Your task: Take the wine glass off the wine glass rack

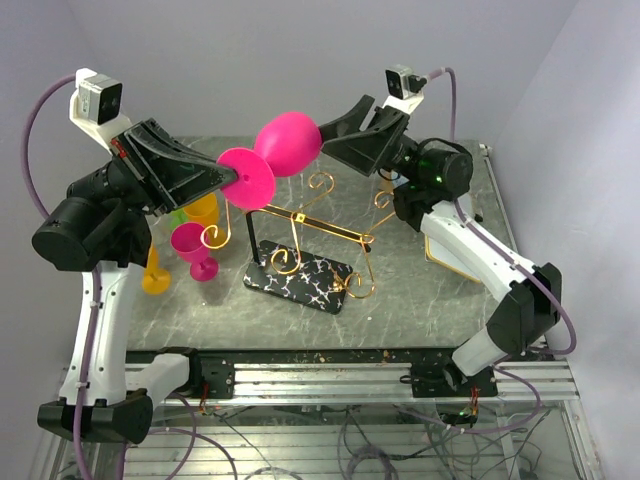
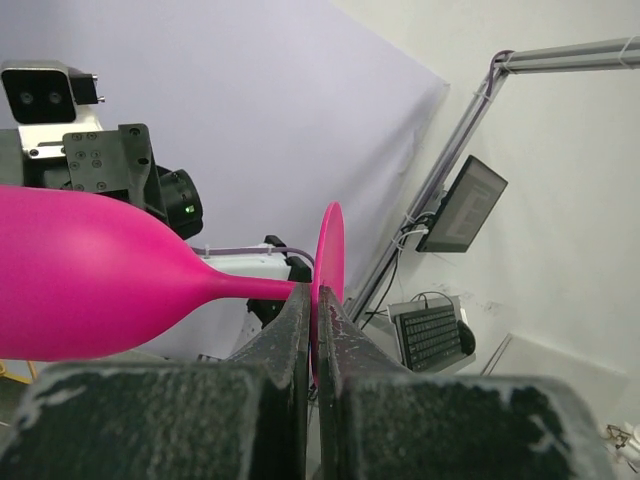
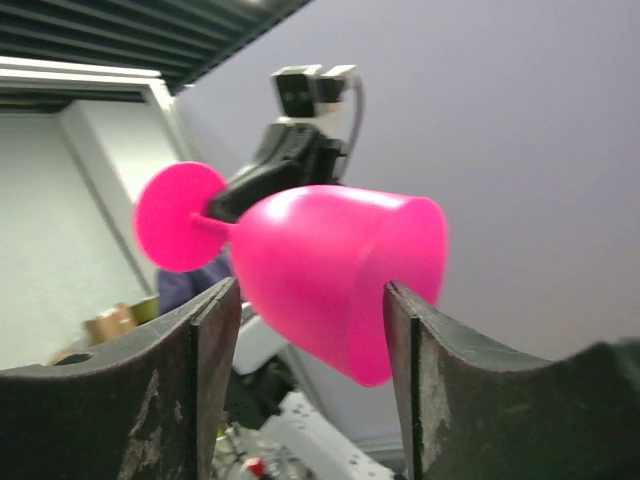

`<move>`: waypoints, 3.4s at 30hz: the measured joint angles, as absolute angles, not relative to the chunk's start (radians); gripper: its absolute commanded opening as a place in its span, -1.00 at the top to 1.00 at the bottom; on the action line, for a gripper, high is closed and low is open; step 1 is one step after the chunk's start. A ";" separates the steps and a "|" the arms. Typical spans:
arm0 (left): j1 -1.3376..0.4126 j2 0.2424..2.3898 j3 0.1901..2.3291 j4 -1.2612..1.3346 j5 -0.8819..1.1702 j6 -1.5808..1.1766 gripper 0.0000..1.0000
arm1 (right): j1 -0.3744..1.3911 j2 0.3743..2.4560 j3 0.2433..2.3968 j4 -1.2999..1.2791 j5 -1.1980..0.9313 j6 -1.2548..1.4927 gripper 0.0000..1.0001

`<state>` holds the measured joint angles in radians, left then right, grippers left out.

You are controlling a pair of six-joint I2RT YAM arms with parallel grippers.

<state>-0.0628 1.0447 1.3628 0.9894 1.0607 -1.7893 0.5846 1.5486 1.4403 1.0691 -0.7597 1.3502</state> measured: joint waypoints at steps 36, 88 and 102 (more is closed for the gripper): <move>-0.071 0.840 1.701 -0.521 0.591 -0.730 -0.96 | 0.644 1.212 1.246 0.888 -0.480 1.087 1.00; -0.071 0.690 2.019 -0.874 -0.076 -0.446 -0.99 | 1.431 2.214 2.188 -0.656 0.098 -0.063 1.00; -0.071 0.690 1.996 -0.876 -0.076 -0.432 -0.99 | 1.404 2.275 2.239 -0.728 0.089 -0.051 0.79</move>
